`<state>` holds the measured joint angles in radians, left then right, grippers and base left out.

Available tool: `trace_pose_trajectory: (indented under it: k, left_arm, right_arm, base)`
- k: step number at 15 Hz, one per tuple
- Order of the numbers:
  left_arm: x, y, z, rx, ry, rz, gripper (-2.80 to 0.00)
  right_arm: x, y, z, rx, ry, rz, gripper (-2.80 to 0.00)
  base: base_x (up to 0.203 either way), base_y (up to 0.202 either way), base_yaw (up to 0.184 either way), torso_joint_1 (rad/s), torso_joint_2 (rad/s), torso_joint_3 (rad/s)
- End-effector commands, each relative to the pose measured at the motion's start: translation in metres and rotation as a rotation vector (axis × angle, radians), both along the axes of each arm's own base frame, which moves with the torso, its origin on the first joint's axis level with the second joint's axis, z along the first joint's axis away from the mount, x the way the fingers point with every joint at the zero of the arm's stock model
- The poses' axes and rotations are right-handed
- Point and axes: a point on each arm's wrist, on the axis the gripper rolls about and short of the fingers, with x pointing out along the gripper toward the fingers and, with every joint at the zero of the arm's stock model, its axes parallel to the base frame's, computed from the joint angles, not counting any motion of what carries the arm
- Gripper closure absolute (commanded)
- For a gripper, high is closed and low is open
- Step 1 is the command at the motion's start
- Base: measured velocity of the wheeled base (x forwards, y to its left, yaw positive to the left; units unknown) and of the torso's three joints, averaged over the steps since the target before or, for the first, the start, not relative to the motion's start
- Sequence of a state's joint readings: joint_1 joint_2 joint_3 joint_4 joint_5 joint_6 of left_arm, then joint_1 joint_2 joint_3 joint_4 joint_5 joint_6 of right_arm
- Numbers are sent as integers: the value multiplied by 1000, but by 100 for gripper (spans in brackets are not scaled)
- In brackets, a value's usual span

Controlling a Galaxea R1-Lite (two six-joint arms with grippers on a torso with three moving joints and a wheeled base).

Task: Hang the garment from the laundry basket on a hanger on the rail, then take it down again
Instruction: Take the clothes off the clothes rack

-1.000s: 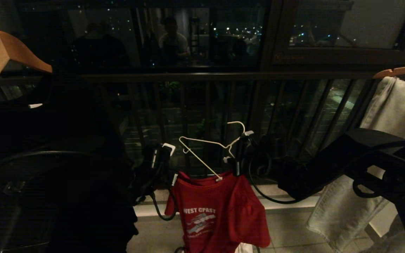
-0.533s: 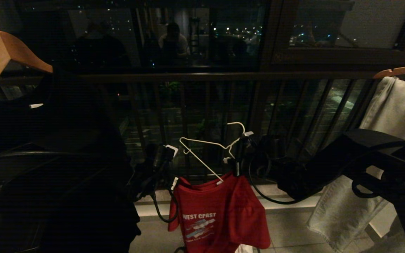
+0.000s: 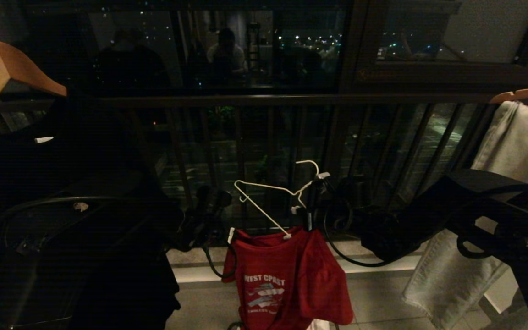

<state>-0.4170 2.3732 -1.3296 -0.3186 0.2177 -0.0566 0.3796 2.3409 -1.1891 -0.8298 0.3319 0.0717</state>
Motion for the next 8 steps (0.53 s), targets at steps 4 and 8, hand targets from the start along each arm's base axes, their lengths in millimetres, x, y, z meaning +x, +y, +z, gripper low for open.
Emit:
trace_pose_trajectory:
  k: [4,8]
  left_arm:
    - [1,6,11,-151,134,-40,-280]
    - [5,9,13,-161,134,-21,-280]
  right_arm:
    - [1,0,-1,0,-4,-7,0]
    - [1,1,-1,1,-4,-8,0]
  base:
    - [0,0,0,0,0,0]
    - [0,0,0,0,0,0]
